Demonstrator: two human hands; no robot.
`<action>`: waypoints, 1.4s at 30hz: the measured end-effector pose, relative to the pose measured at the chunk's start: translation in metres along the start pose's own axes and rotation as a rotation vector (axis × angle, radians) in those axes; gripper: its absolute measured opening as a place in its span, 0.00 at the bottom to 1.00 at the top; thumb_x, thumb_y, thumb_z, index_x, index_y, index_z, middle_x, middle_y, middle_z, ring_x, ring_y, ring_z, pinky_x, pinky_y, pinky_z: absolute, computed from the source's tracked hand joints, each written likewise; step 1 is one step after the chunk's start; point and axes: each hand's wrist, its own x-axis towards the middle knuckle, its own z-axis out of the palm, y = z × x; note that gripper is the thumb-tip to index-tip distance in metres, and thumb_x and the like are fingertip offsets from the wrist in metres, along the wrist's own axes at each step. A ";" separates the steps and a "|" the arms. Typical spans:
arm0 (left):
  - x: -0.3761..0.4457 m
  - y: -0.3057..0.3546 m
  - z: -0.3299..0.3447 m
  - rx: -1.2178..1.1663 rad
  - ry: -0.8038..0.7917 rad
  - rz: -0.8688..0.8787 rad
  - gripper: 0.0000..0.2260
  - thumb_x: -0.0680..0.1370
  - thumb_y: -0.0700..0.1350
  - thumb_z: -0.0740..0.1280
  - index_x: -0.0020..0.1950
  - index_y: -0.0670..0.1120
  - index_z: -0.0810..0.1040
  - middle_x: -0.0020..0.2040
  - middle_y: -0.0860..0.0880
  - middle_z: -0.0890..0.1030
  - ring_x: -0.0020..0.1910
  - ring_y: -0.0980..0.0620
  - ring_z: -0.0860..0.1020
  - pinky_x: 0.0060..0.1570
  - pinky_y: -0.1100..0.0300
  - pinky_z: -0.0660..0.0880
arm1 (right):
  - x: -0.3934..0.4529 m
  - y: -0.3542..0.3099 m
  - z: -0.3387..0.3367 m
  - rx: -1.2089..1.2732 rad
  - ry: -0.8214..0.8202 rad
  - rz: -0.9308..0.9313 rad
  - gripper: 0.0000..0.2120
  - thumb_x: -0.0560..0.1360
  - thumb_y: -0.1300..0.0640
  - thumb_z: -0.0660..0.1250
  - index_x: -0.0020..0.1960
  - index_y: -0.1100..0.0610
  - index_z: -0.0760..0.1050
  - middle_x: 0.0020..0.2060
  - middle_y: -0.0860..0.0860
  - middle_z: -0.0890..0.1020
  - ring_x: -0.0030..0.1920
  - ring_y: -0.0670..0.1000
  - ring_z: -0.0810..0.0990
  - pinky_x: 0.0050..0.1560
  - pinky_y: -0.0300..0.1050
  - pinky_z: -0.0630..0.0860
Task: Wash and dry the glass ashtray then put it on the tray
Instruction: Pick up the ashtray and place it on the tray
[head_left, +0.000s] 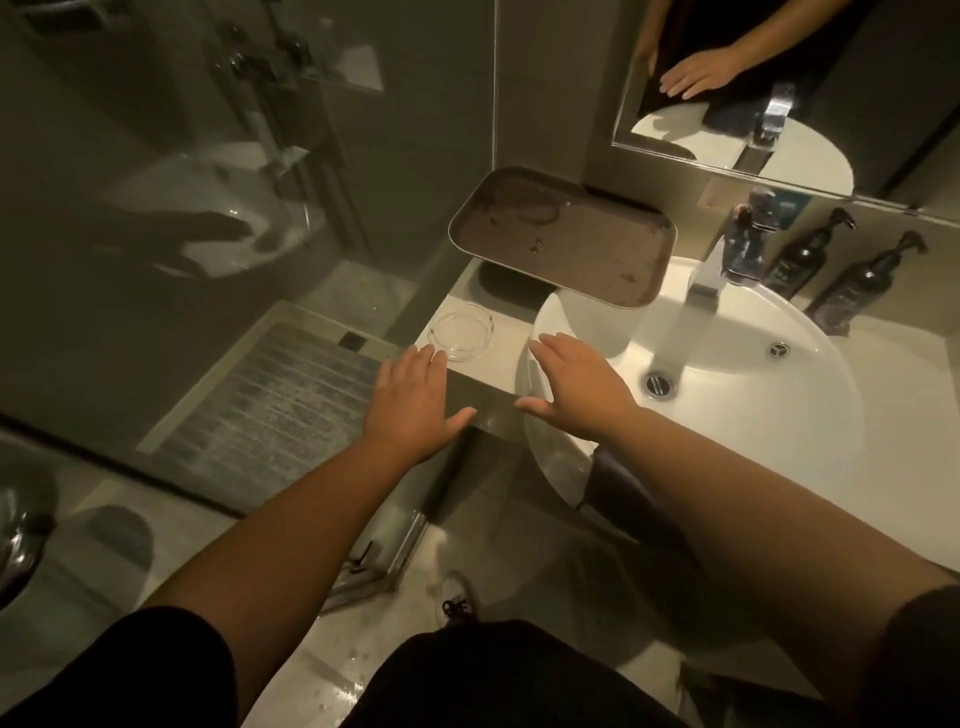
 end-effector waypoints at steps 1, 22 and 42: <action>0.009 -0.005 0.001 0.000 -0.001 0.005 0.39 0.75 0.67 0.60 0.77 0.43 0.58 0.77 0.43 0.63 0.77 0.43 0.59 0.75 0.44 0.56 | 0.009 -0.001 0.000 -0.004 0.003 0.000 0.39 0.73 0.33 0.64 0.76 0.53 0.60 0.75 0.52 0.65 0.73 0.56 0.65 0.72 0.53 0.63; 0.123 -0.057 0.049 -0.166 -0.164 -0.017 0.39 0.74 0.61 0.69 0.76 0.44 0.58 0.76 0.44 0.63 0.75 0.44 0.61 0.73 0.49 0.60 | 0.156 -0.008 0.031 -0.027 -0.228 -0.023 0.39 0.72 0.43 0.73 0.75 0.55 0.61 0.71 0.54 0.70 0.69 0.56 0.71 0.70 0.51 0.66; 0.162 -0.055 0.080 -0.502 -0.278 -0.184 0.45 0.69 0.57 0.76 0.78 0.45 0.56 0.74 0.44 0.67 0.71 0.43 0.67 0.66 0.47 0.69 | 0.209 0.005 0.056 0.020 -0.387 -0.035 0.42 0.71 0.47 0.72 0.76 0.59 0.55 0.67 0.57 0.71 0.65 0.59 0.73 0.64 0.52 0.72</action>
